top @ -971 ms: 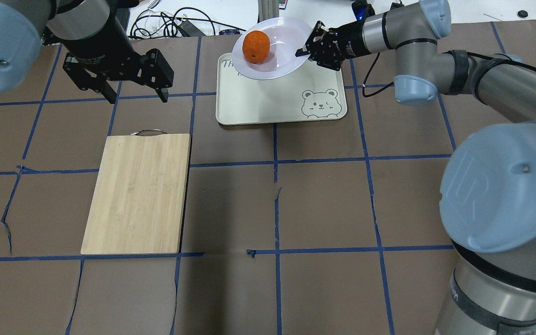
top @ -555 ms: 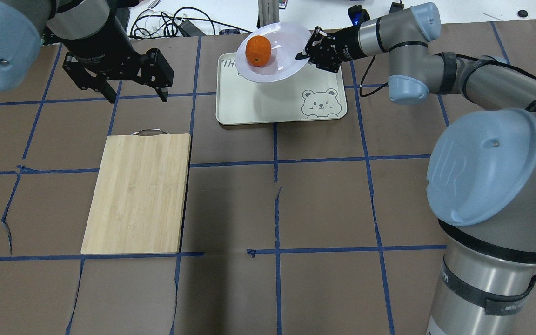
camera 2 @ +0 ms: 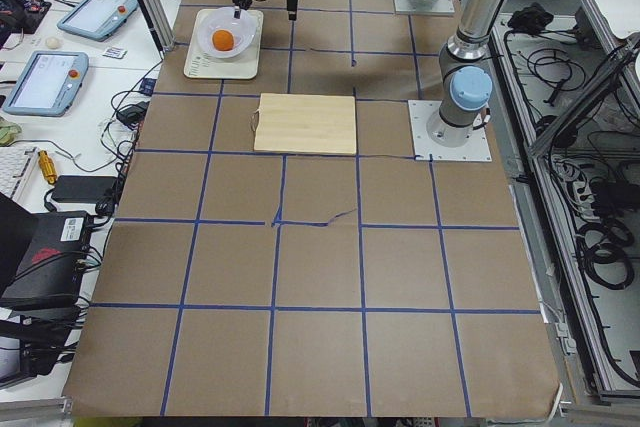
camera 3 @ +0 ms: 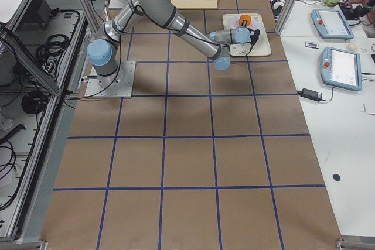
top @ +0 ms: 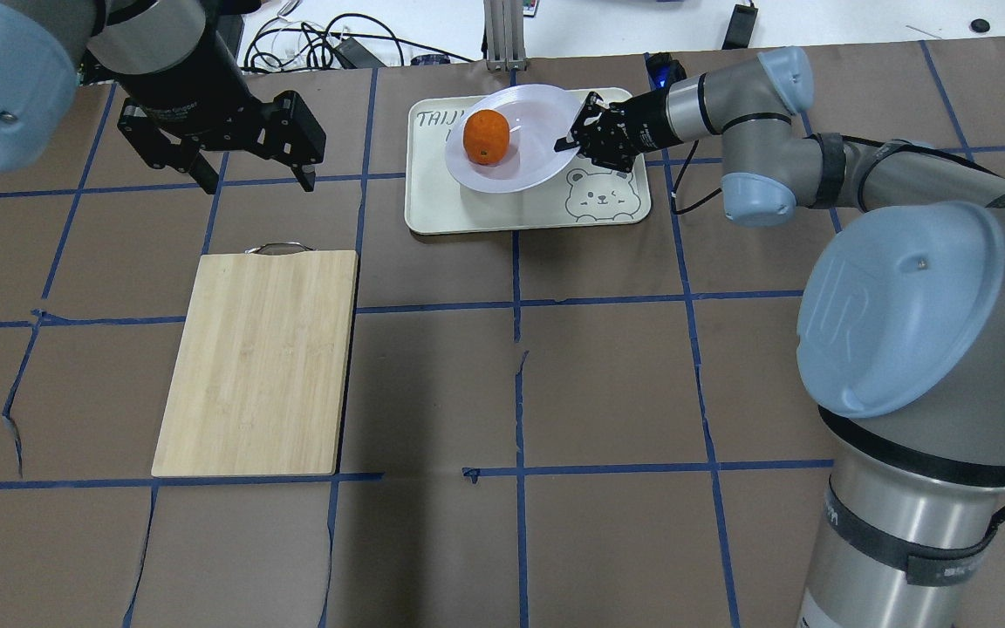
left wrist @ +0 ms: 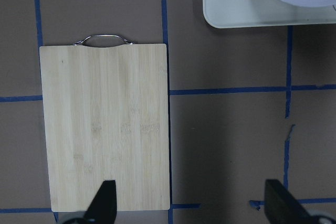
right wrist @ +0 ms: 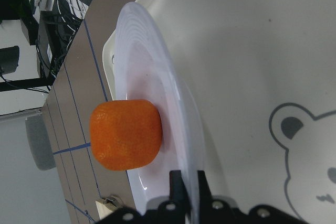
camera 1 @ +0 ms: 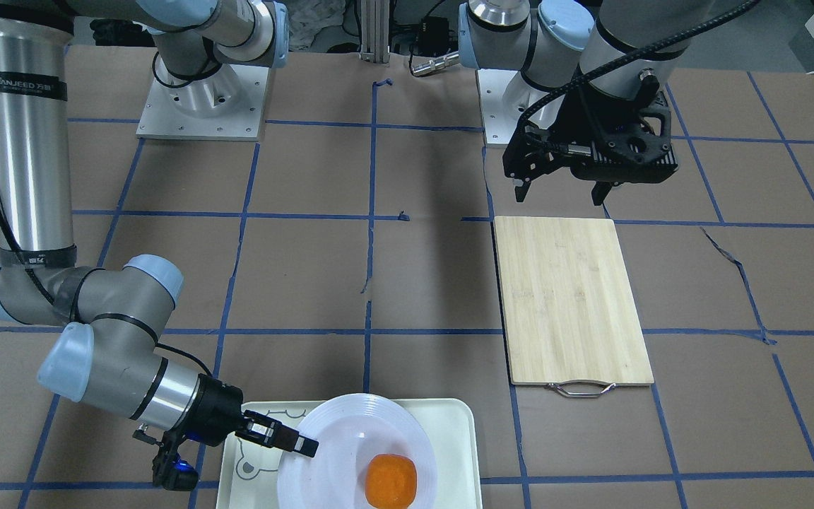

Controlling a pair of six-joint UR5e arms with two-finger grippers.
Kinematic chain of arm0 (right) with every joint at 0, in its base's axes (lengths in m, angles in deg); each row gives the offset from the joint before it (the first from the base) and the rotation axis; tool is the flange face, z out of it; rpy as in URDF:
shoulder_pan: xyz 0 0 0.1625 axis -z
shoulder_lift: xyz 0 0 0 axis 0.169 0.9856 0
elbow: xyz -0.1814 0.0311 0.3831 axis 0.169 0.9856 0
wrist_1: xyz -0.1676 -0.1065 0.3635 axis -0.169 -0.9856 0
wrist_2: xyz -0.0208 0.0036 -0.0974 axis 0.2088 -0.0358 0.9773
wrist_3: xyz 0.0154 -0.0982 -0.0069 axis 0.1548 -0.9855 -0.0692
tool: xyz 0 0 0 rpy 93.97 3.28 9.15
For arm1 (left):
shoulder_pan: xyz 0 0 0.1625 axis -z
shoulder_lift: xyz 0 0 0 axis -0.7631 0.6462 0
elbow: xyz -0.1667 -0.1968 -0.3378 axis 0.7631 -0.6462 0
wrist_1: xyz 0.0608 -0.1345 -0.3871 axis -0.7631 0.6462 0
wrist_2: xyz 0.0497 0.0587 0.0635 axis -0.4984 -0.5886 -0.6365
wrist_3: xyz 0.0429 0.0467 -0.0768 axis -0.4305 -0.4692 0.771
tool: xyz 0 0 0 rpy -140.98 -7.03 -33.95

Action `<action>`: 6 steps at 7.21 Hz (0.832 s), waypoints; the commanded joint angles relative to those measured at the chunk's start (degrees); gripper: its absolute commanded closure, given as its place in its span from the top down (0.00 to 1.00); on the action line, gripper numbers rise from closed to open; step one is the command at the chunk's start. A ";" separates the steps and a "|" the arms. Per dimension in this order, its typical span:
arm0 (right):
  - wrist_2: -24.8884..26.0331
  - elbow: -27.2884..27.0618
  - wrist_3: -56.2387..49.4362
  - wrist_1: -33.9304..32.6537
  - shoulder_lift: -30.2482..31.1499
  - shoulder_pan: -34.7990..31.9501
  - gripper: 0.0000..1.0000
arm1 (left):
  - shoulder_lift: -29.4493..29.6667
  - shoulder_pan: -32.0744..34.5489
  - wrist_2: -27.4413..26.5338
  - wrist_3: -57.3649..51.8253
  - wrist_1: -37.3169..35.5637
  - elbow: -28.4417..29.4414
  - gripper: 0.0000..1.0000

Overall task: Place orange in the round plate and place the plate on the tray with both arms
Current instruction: 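Lower the plate onto the bear-printed tray with the right gripper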

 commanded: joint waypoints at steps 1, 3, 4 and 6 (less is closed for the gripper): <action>0.08 0.01 -0.32 -0.11 -0.17 0.00 0.00 | 0.01 0.00 0.01 0.09 0.00 0.00 1.00; 0.08 0.54 -0.58 -0.63 -0.52 -0.09 0.00 | 0.01 0.00 0.01 0.09 0.00 0.00 1.00; 0.17 0.63 -0.67 -0.64 -0.70 -0.09 0.00 | 0.01 0.00 0.01 0.00 0.00 0.00 1.00; 0.60 -0.07 -3.20 -0.64 -0.79 -0.09 0.10 | -0.08 0.00 -0.08 0.00 0.00 0.00 1.00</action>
